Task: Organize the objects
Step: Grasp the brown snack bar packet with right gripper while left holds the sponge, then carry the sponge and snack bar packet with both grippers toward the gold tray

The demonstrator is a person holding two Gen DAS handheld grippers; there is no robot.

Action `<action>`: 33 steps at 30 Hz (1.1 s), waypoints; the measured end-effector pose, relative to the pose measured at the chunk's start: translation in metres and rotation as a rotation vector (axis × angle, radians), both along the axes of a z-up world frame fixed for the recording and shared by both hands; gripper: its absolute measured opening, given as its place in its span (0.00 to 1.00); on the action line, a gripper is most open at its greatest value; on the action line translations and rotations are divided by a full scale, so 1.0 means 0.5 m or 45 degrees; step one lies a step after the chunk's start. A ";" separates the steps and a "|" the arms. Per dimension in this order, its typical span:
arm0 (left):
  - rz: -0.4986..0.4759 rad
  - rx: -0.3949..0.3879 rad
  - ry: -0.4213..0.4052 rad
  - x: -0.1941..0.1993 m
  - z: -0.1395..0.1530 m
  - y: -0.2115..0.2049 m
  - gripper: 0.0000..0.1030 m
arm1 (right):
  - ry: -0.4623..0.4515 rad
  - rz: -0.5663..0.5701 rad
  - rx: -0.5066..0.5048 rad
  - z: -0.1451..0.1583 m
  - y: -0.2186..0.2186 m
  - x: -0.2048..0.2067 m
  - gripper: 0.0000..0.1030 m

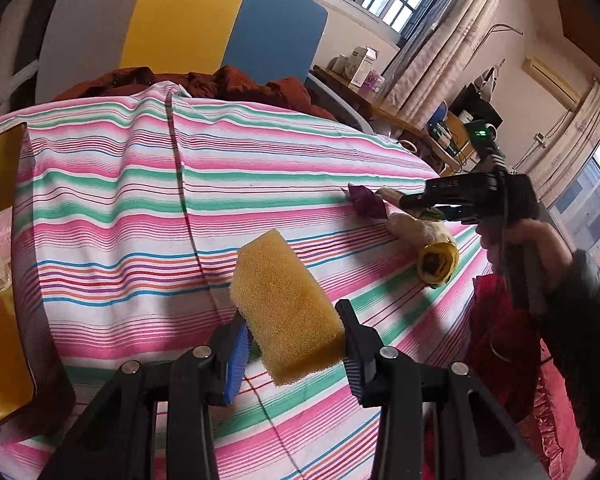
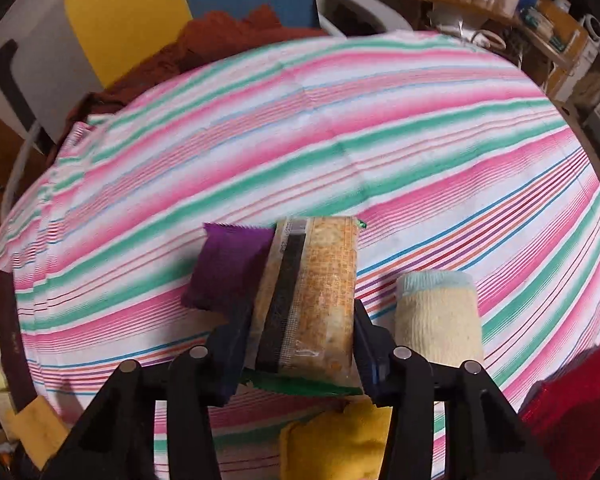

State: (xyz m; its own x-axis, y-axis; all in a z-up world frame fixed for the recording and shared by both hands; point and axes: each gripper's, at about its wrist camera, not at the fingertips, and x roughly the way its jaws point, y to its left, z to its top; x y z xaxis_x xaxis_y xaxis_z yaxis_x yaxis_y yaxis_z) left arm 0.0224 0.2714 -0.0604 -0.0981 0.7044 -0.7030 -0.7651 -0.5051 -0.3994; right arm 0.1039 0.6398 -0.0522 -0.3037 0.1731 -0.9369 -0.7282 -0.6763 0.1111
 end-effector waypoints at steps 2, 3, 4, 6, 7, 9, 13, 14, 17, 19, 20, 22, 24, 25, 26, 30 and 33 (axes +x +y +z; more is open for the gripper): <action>0.001 0.008 0.014 0.005 0.007 -0.003 0.40 | 0.066 0.017 0.009 0.017 -0.016 0.014 0.46; 0.003 0.009 0.021 0.007 0.010 -0.005 0.40 | 0.112 0.035 0.013 0.028 -0.029 0.022 0.46; 0.006 0.011 0.025 0.009 0.013 -0.008 0.40 | 0.137 0.049 0.019 0.036 -0.038 0.024 0.46; 0.013 0.019 0.038 0.013 0.020 -0.014 0.40 | 0.178 0.089 0.031 0.051 -0.059 0.029 0.46; 0.020 0.025 0.049 0.015 0.026 -0.020 0.40 | 0.199 0.104 0.018 0.054 -0.071 0.028 0.46; 0.034 0.034 0.063 0.017 0.035 -0.030 0.40 | 0.259 0.153 -0.018 0.062 -0.103 0.032 0.46; 0.077 0.050 0.095 0.017 0.059 -0.057 0.40 | 0.315 0.239 -0.053 0.062 -0.171 0.024 0.46; 0.093 0.051 0.109 0.017 0.067 -0.065 0.40 | 0.331 0.266 -0.062 0.063 -0.188 0.019 0.46; 0.150 0.056 0.140 0.012 0.086 -0.091 0.40 | 0.374 0.343 -0.081 0.067 -0.248 -0.001 0.46; 0.187 0.062 0.160 0.009 0.098 -0.110 0.40 | 0.408 0.390 -0.090 0.071 -0.283 -0.017 0.46; 0.214 0.062 0.182 0.007 0.106 -0.122 0.40 | 0.419 0.413 -0.085 0.077 -0.298 -0.024 0.46; 0.252 0.064 0.205 0.005 0.114 -0.139 0.40 | 0.433 0.466 -0.079 0.087 -0.333 -0.046 0.46; 0.296 0.048 0.238 0.000 0.122 -0.155 0.40 | 0.448 0.510 -0.086 0.096 -0.361 -0.057 0.46; 0.315 0.039 0.253 -0.002 0.125 -0.163 0.40 | 0.461 0.535 -0.093 0.101 -0.377 -0.064 0.46; 0.334 0.030 0.266 -0.004 0.128 -0.171 0.40 | 0.473 0.553 -0.095 0.105 -0.390 -0.068 0.46; 0.406 0.010 0.313 -0.011 0.139 -0.205 0.40 | 0.512 0.620 -0.106 0.117 -0.440 -0.087 0.46; 0.459 -0.004 0.348 -0.017 0.146 -0.235 0.40 | 0.534 0.664 -0.122 0.120 -0.473 -0.106 0.46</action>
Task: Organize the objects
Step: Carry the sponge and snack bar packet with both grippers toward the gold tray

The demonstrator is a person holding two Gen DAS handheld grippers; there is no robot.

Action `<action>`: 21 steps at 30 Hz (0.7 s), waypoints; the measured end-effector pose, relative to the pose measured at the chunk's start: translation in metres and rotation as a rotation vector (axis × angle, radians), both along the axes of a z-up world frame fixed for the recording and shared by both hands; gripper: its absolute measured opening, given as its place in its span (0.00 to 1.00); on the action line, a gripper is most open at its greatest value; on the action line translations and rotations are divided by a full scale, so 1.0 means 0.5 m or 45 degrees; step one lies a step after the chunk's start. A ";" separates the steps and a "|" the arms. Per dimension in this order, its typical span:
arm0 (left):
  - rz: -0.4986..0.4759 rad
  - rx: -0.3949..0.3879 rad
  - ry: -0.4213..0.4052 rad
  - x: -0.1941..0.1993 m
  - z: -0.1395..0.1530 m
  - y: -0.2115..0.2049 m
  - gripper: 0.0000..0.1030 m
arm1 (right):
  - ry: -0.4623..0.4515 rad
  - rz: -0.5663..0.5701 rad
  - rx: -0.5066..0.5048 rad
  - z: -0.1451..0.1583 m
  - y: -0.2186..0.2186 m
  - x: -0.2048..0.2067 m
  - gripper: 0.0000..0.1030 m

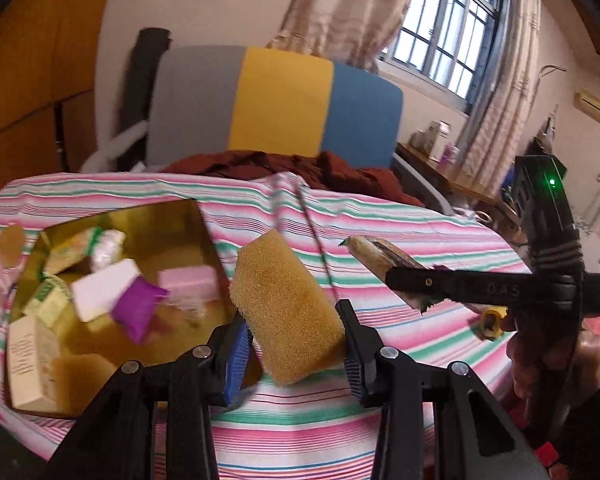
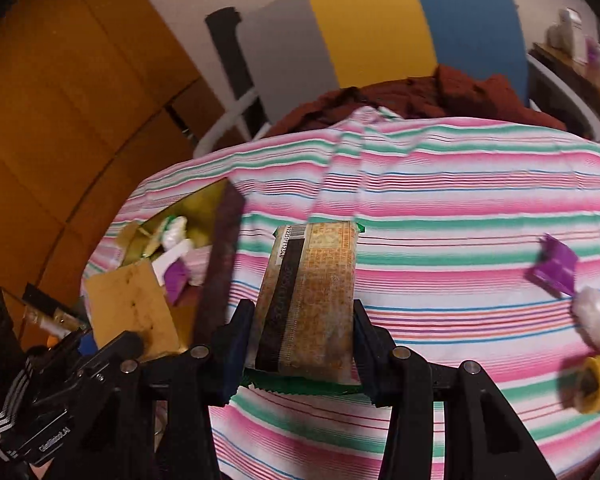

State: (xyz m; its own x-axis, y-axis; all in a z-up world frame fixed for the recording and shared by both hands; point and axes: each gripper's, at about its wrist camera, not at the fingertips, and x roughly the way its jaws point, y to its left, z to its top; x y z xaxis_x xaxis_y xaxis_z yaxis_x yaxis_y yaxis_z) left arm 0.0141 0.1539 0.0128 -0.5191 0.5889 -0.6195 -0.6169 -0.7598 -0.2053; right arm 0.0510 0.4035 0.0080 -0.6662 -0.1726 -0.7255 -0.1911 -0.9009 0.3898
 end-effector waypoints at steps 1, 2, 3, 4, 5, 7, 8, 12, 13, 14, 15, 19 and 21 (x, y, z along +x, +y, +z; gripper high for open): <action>0.018 -0.006 0.009 -0.003 0.002 -0.009 0.40 | 0.002 0.017 0.003 0.001 -0.011 -0.006 0.46; 0.038 -0.004 0.015 -0.006 0.004 -0.022 0.40 | 0.003 0.031 0.006 0.002 -0.021 -0.011 0.46; 0.050 -0.003 0.017 -0.009 0.004 -0.026 0.40 | 0.007 0.051 0.008 0.003 -0.033 -0.018 0.46; 0.067 -0.007 0.019 -0.014 0.006 -0.036 0.40 | 0.011 0.072 0.010 0.004 -0.046 -0.026 0.46; 0.083 -0.008 0.018 -0.018 0.006 -0.047 0.40 | 0.015 0.089 0.012 0.006 -0.058 -0.032 0.46; 0.114 0.001 0.015 -0.027 0.006 -0.066 0.40 | 0.023 0.126 0.023 0.011 -0.081 -0.047 0.46; 0.130 0.004 0.016 -0.030 0.006 -0.078 0.40 | 0.026 0.142 0.029 0.013 -0.092 -0.054 0.46; 0.206 0.026 0.006 -0.048 0.004 -0.134 0.40 | 0.026 0.209 0.048 0.018 -0.135 -0.082 0.46; 0.223 0.028 0.008 -0.051 0.004 -0.147 0.40 | 0.024 0.225 0.052 0.018 -0.146 -0.089 0.46; 0.256 0.032 0.004 -0.058 0.002 -0.169 0.40 | 0.021 0.240 0.055 0.017 -0.155 -0.095 0.46; 0.276 0.034 0.001 -0.064 0.001 -0.181 0.40 | 0.018 0.252 0.059 0.015 -0.164 -0.101 0.46; 0.380 0.025 -0.012 -0.091 -0.009 -0.242 0.40 | 0.005 0.306 0.068 0.008 -0.203 -0.129 0.46; 0.419 0.015 -0.019 -0.106 -0.016 -0.265 0.40 | -0.003 0.333 0.081 0.004 -0.223 -0.150 0.46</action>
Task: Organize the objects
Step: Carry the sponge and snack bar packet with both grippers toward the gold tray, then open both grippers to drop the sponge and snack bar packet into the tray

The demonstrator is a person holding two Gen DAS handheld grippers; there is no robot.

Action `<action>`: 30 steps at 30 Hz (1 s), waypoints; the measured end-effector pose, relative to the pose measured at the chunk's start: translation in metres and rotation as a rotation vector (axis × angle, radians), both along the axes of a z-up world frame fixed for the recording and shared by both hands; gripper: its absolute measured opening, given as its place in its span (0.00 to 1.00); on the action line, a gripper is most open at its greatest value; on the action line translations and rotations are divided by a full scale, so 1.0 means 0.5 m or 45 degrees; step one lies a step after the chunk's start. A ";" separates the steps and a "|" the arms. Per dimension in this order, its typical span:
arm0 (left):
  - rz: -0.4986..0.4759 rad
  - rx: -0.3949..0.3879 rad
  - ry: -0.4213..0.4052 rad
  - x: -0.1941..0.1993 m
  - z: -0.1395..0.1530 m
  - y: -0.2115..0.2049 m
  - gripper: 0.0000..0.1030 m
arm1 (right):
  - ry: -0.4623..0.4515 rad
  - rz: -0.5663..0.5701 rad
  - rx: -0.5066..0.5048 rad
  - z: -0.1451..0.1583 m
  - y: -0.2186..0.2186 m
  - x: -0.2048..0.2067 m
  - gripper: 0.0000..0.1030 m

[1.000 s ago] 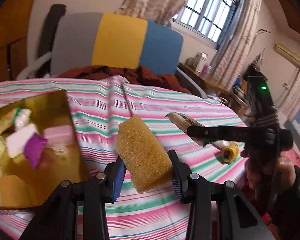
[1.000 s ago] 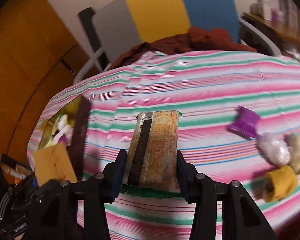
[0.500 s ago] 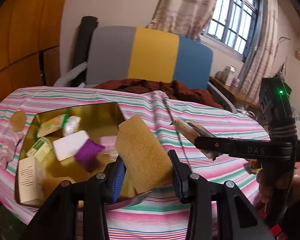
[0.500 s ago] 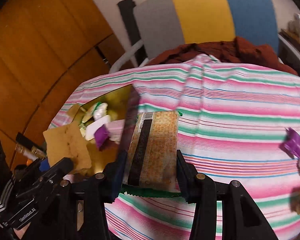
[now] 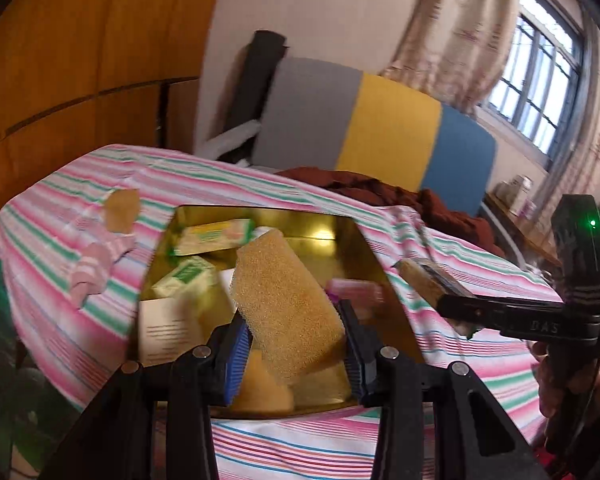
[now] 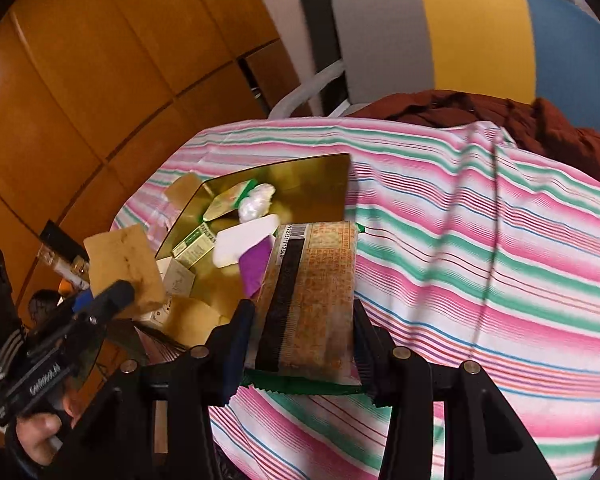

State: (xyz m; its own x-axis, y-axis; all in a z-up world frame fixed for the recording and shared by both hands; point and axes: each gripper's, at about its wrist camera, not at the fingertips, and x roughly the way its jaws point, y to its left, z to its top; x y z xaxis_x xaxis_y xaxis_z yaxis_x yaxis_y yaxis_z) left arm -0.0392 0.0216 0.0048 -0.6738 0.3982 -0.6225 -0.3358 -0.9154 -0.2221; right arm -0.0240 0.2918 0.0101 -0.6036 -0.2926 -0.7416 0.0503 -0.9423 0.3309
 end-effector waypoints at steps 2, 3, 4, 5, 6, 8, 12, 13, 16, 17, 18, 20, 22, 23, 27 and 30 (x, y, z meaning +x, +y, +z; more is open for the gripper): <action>0.032 -0.007 -0.012 -0.014 -0.006 -0.016 0.40 | -0.006 0.016 0.006 -0.005 -0.014 -0.019 0.46; 0.044 -0.002 -0.017 -0.021 -0.008 -0.023 0.40 | -0.012 0.026 0.007 -0.009 -0.022 -0.030 0.46; 0.051 0.002 -0.016 -0.025 -0.009 -0.026 0.40 | -0.017 0.035 0.010 -0.014 -0.031 -0.042 0.46; 0.053 -0.003 -0.015 -0.030 -0.011 -0.027 0.40 | -0.021 0.042 0.017 -0.016 -0.037 -0.052 0.46; 0.054 -0.011 -0.020 -0.034 -0.013 -0.025 0.40 | -0.025 0.048 0.023 -0.019 -0.045 -0.065 0.46; 0.051 -0.009 -0.024 -0.045 -0.017 -0.018 0.41 | -0.028 0.054 0.025 -0.020 -0.055 -0.088 0.46; 0.043 -0.022 -0.037 -0.069 -0.025 0.005 0.45 | -0.024 0.059 0.044 -0.014 -0.076 -0.144 0.48; 0.041 -0.021 -0.045 -0.076 -0.026 0.008 0.50 | -0.021 0.065 0.042 -0.011 -0.082 -0.160 0.48; 0.054 -0.030 -0.069 -0.078 -0.035 0.015 0.54 | 0.020 0.064 0.047 0.004 -0.095 -0.190 0.77; 0.057 -0.033 -0.075 -0.077 -0.039 0.015 0.54 | 0.030 0.061 0.050 0.009 -0.097 -0.193 0.85; 0.065 -0.038 -0.083 -0.075 -0.042 0.015 0.54 | 0.046 0.063 0.055 0.015 -0.102 -0.193 0.85; 0.074 -0.038 -0.111 -0.072 -0.051 0.012 0.54 | 0.062 0.087 0.077 0.020 -0.113 -0.182 0.85; 0.089 -0.041 -0.112 -0.066 -0.053 0.010 0.54 | 0.054 0.106 0.103 0.014 -0.120 -0.168 0.85; 0.093 -0.046 -0.109 -0.063 -0.053 0.009 0.54 | 0.051 0.110 0.117 0.011 -0.122 -0.162 0.85; 0.106 -0.057 -0.101 -0.045 -0.047 0.005 0.54 | 0.034 0.098 0.145 -0.012 -0.119 -0.130 0.85; 0.116 -0.059 -0.085 -0.030 -0.038 0.001 0.54 | 0.029 0.079 0.152 -0.021 -0.109 -0.112 0.85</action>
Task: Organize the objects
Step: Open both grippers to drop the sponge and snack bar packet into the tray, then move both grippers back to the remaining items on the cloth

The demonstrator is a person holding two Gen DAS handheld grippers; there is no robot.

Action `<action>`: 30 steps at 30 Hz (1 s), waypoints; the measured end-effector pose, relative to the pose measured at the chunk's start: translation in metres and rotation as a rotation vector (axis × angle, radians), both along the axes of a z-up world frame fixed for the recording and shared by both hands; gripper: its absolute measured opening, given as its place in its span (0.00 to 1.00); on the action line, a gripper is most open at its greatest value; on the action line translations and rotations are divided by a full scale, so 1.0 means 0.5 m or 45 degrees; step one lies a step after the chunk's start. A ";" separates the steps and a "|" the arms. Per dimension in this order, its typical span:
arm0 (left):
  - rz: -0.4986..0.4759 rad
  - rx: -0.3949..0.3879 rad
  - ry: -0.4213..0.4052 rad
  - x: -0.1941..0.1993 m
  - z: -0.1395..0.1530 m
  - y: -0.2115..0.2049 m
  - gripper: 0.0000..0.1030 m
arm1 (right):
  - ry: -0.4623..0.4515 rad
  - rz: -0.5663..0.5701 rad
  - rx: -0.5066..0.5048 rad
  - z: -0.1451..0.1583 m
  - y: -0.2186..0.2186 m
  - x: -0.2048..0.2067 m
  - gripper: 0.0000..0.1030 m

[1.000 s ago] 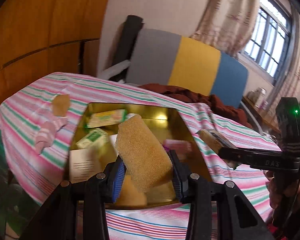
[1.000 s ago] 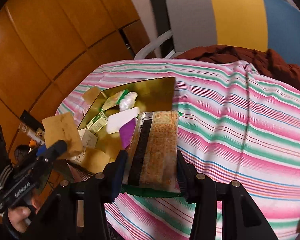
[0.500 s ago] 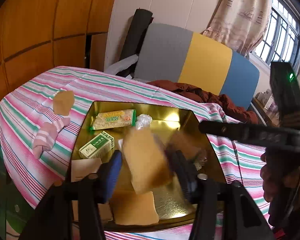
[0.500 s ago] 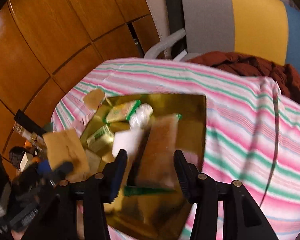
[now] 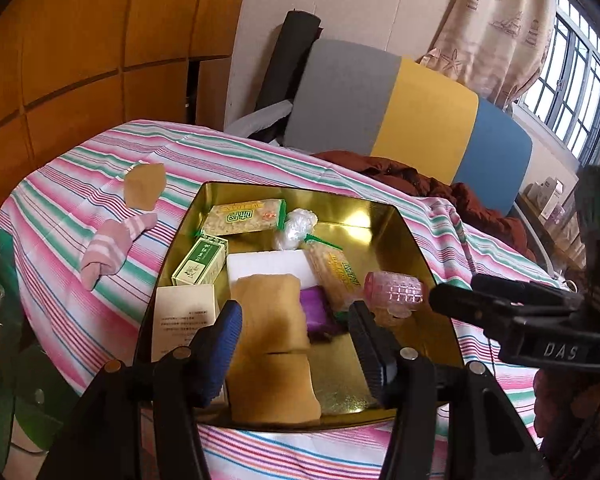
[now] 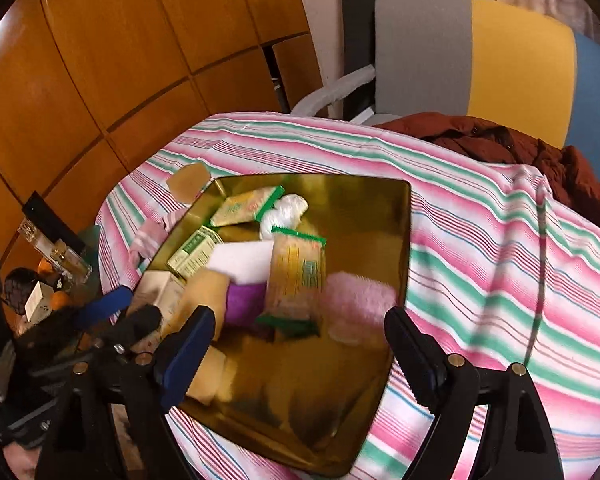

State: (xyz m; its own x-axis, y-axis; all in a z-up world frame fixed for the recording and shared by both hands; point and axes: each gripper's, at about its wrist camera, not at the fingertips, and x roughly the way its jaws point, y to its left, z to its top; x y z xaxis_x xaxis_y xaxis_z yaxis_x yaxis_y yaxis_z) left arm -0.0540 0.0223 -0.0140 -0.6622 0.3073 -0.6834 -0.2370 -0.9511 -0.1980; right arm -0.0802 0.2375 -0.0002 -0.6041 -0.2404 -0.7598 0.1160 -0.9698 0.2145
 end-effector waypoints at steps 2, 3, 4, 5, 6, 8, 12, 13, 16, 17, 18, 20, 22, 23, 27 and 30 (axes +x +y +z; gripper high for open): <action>0.005 -0.019 0.023 0.009 0.007 0.003 0.54 | 0.009 -0.016 0.015 0.000 0.007 0.014 0.85; 0.004 -0.024 0.031 0.014 0.010 0.005 0.54 | 0.017 -0.023 0.024 0.002 0.009 0.022 0.86; 0.006 -0.025 0.033 0.016 0.013 0.005 0.54 | 0.026 -0.032 0.035 0.003 0.009 0.030 0.86; 0.006 -0.027 0.038 0.021 0.015 0.007 0.54 | 0.035 -0.039 0.046 0.006 0.009 0.038 0.87; 0.006 -0.029 0.042 0.025 0.016 0.008 0.54 | 0.048 -0.045 0.058 0.008 0.010 0.047 0.88; 0.002 -0.038 0.049 0.032 0.017 0.011 0.54 | 0.073 -0.058 0.089 0.012 0.008 0.067 0.89; -0.016 -0.065 0.069 0.047 0.021 0.025 0.54 | 0.101 -0.076 0.140 0.017 0.007 0.101 0.90; -0.025 -0.069 0.072 0.051 0.021 0.028 0.54 | 0.110 -0.084 0.151 0.019 0.008 0.109 0.90; -0.050 -0.074 0.079 0.063 0.023 0.041 0.54 | 0.124 -0.114 0.166 0.020 0.014 0.134 0.91; -0.055 -0.078 0.080 0.064 0.023 0.043 0.54 | 0.123 -0.125 0.168 0.019 0.018 0.141 0.91; -0.064 -0.081 0.082 0.068 0.023 0.048 0.54 | 0.119 -0.135 0.171 0.017 0.022 0.148 0.91; -0.080 -0.090 0.090 0.074 0.024 0.057 0.54 | 0.119 -0.153 0.180 0.014 0.029 0.160 0.91; -0.093 -0.105 0.097 0.080 0.025 0.066 0.54 | 0.123 -0.169 0.192 0.014 0.035 0.172 0.91; -0.103 -0.110 0.099 0.083 0.025 0.072 0.54 | 0.126 -0.177 0.200 0.014 0.038 0.178 0.91; -0.141 -0.124 0.103 0.092 0.024 0.091 0.54 | 0.146 -0.206 0.241 0.018 0.052 0.203 0.94; -0.170 -0.130 0.103 0.097 0.022 0.106 0.54 | 0.146 -0.235 0.240 0.019 0.070 0.216 0.94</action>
State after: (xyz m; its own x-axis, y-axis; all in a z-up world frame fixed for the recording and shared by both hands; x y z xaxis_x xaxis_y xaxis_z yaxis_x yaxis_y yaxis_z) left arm -0.0056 0.0751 -0.0032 -0.6742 0.3279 -0.6618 -0.3740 -0.9242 -0.0769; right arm 0.0278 0.2726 0.0091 -0.7090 0.0204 -0.7049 -0.0527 -0.9983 0.0241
